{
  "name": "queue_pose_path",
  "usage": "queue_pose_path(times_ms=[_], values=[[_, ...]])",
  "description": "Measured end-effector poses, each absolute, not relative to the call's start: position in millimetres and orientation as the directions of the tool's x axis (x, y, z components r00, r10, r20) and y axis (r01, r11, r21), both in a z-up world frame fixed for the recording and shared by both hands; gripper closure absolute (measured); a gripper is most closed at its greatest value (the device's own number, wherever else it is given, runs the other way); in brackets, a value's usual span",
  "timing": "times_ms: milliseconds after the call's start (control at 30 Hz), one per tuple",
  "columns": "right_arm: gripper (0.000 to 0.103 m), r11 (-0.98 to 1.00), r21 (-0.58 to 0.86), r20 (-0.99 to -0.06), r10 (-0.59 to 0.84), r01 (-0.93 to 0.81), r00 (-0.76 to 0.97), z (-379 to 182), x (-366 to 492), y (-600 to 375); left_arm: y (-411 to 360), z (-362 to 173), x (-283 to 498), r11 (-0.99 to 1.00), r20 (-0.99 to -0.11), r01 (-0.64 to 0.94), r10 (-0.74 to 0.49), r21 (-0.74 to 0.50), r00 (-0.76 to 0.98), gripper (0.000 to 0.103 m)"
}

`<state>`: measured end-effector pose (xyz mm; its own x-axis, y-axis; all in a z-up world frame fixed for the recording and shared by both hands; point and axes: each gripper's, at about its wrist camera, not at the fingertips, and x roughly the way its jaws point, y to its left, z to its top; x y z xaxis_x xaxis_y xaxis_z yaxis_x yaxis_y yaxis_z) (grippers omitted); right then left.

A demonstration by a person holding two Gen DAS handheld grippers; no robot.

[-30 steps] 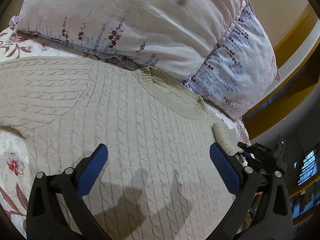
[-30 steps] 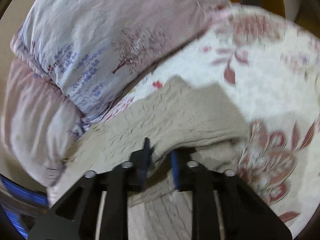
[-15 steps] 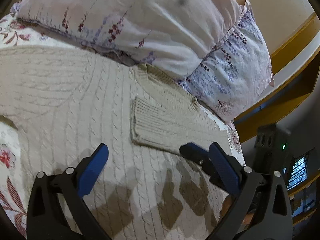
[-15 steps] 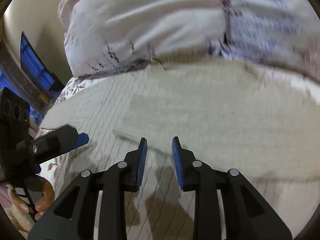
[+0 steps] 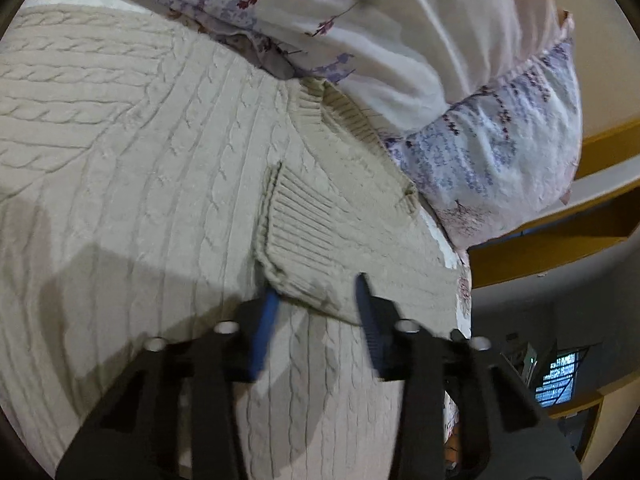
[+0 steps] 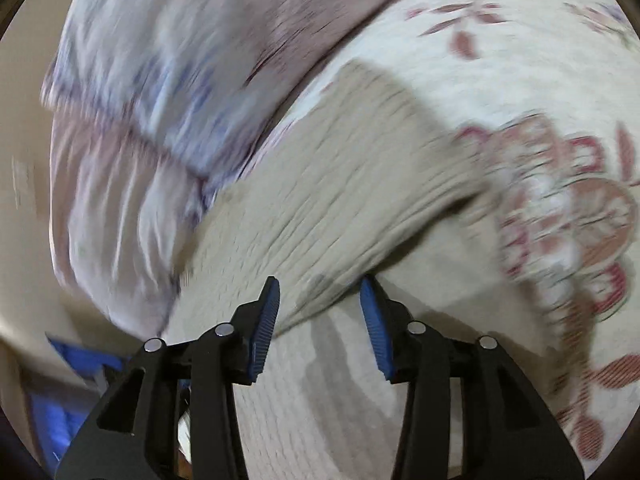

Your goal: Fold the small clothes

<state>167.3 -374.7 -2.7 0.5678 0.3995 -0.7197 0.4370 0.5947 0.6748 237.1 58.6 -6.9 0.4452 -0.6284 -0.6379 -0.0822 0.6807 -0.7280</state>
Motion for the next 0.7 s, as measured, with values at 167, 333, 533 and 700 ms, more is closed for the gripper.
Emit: queue_pose_path(times_ms=[167, 333, 533, 700], values=[[0.069, 0.597, 0.633, -0.733, 0.256, 0.494, 0.63, 4.5, 166.0, -397.8, 51.1, -8.9, 252.5, 0.71, -0.656, -0.068, -0.606, -0.701, 0.449, 0.095], [0.094, 0.676, 0.579, -0.729, 0.179, 0.456, 0.661, 15.9, 164.1, -383.6, 56.0, 15.7, 252.0, 0.751, -0.645, 0.003, -0.569, -0.66, 0.511, 0.096], [0.094, 0.78, 0.437, -0.791, 0.096, 0.448, 0.604, 12.4, 166.0, -359.0, 64.0, 1.1, 252.2, 0.81, -0.722, -0.048, -0.492, -0.584, 0.487, 0.095], [0.08, 0.834, 0.315, -0.835, 0.017, 0.454, 0.549, 15.4, 163.0, -349.4, 64.2, 5.4, 246.9, 0.832, -0.729, -0.024, -0.471, -0.554, 0.497, 0.087]])
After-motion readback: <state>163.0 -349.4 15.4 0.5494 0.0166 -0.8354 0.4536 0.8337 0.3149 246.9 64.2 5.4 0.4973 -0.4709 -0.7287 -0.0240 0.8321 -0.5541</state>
